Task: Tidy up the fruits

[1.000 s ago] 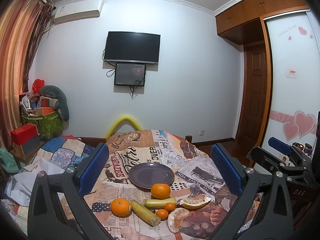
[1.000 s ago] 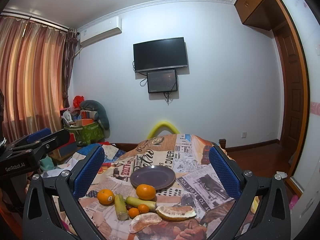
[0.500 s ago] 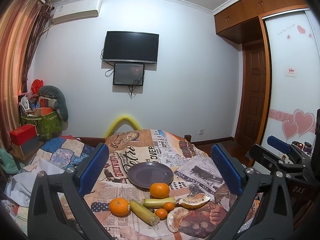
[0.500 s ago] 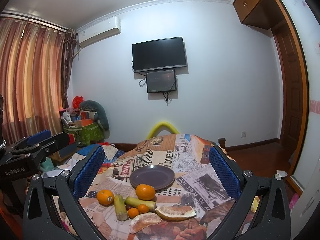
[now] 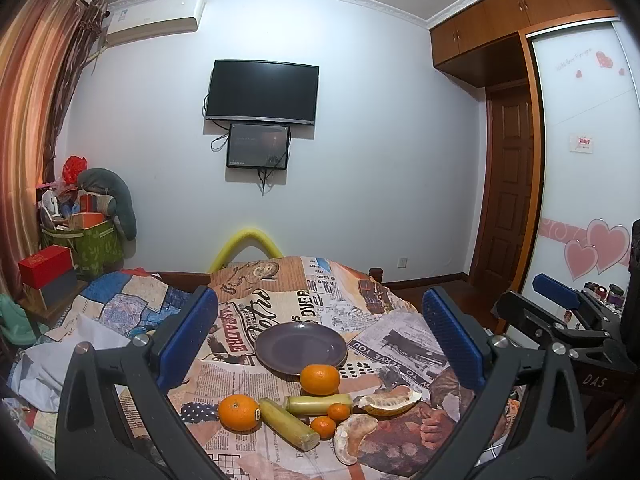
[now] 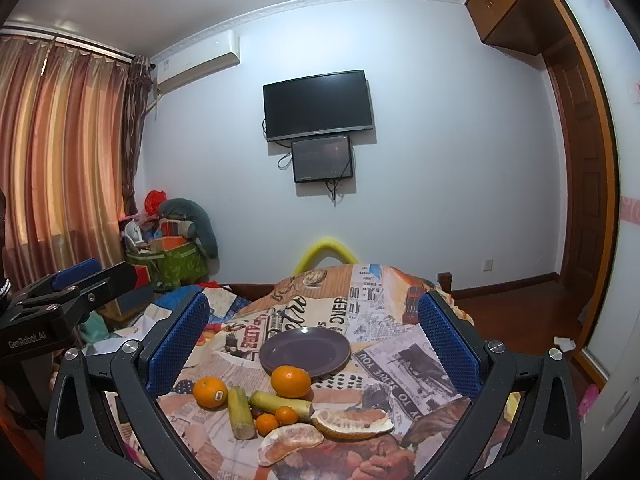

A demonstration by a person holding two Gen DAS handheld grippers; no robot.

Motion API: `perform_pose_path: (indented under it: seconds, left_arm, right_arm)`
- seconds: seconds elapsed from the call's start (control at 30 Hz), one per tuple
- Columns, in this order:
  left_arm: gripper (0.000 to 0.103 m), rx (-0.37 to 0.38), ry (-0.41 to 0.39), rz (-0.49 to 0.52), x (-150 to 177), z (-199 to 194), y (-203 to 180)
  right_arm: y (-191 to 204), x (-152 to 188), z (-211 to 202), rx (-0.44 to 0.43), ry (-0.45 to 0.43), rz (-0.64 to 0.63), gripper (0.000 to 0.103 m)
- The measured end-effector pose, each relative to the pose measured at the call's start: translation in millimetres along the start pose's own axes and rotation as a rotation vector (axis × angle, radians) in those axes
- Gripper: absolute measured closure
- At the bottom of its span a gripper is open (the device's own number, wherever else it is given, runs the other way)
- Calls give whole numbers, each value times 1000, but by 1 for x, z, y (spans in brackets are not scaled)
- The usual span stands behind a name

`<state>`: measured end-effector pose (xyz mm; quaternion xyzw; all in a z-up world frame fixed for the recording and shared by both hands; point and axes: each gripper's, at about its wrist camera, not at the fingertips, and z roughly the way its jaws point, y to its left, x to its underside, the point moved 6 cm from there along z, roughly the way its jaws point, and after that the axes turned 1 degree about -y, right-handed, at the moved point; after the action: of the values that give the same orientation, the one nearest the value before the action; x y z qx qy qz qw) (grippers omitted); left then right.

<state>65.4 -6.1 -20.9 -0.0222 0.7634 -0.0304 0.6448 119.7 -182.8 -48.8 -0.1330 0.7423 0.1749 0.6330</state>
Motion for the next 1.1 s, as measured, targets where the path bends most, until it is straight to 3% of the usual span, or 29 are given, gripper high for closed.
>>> perform_pose_path:
  seconds: [0.2,0.4,0.53,0.73,0.9,1.1]
  left_arm:
    - [0,0,31,6,5,13,9]
    - [0,-37,108,-5,20,45,37]
    - [15,-64,183,-31,34,71,64]
    - [31,-113,286,-56,56,114,103]
    - [33,-131,356,-6,68,145,127]
    - [33,-93,486,39,101,176,143]
  right_arm:
    - [-3,8,11,-2,32,-8,0]
    - [-16,31,39,27,124,-39,0]
    - [-26,51,58,31,201,-41,0]
    - [-42,84,87,31,341,-45,15]
    - [-56,114,108,-1,463,-36,27]
    - [-65,150,123,-18,573,-54,27]
